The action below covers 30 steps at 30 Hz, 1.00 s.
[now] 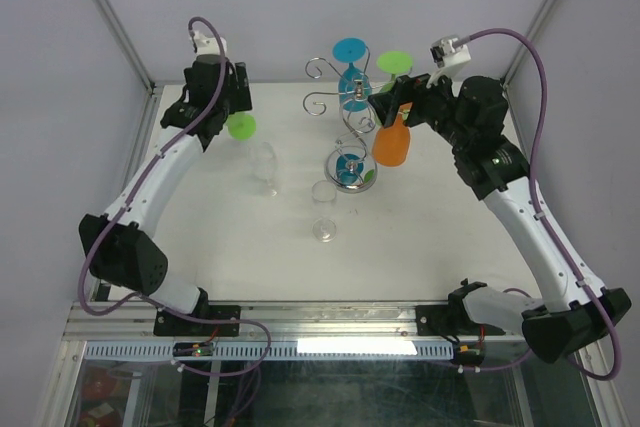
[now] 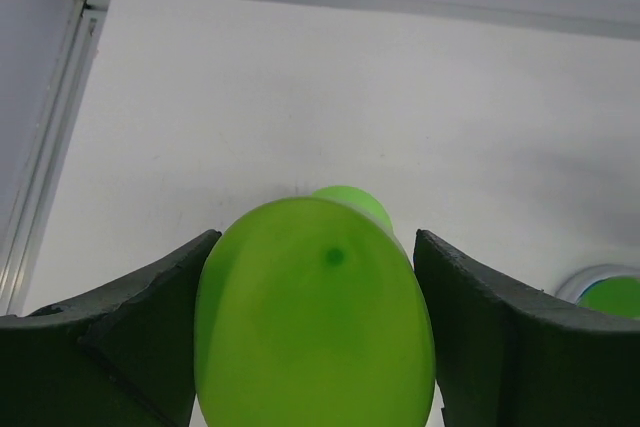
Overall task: Place the wine glass upside down on the wine glass rack
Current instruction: Pick up the wine glass at the center of the board.
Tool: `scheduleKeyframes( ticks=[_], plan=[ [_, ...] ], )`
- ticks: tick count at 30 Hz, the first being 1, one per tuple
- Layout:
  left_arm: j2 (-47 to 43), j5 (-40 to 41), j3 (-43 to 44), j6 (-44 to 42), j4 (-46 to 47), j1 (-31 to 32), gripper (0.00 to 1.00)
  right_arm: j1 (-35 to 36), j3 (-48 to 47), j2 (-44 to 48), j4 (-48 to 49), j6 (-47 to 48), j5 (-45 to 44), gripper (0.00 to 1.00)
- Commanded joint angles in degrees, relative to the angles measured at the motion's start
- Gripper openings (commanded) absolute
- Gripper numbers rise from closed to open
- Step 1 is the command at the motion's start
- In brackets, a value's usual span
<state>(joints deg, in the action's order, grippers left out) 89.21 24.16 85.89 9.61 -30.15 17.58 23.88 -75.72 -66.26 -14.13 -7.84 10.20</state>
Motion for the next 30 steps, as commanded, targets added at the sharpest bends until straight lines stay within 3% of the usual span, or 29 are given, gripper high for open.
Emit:
scheduleKeyframes(
  ticks=[1,12,21,30],
  plan=[
    [-9.34,0.92,0.71,-1.97,6.8,0.0,0.7,0.21,0.89,2.32,6.37,-1.65,-3.38,0.96],
    [-25.1,-8.04,-4.14,-1.6,13.32,0.07,0.68,0.12,3.56,3.66,10.71,-4.24,0.37,1.0],
    [-29.24,-19.14,-1.36,1.94,15.45,0.35,0.68,0.15,3.7,2.71,14.88,-11.2,5.45,0.99],
    [-28.17,-24.24,2.5,4.99,19.41,6.29,0.69,1.69,0.48,-0.94,17.93,-24.63,6.69,0.85]
  ],
)
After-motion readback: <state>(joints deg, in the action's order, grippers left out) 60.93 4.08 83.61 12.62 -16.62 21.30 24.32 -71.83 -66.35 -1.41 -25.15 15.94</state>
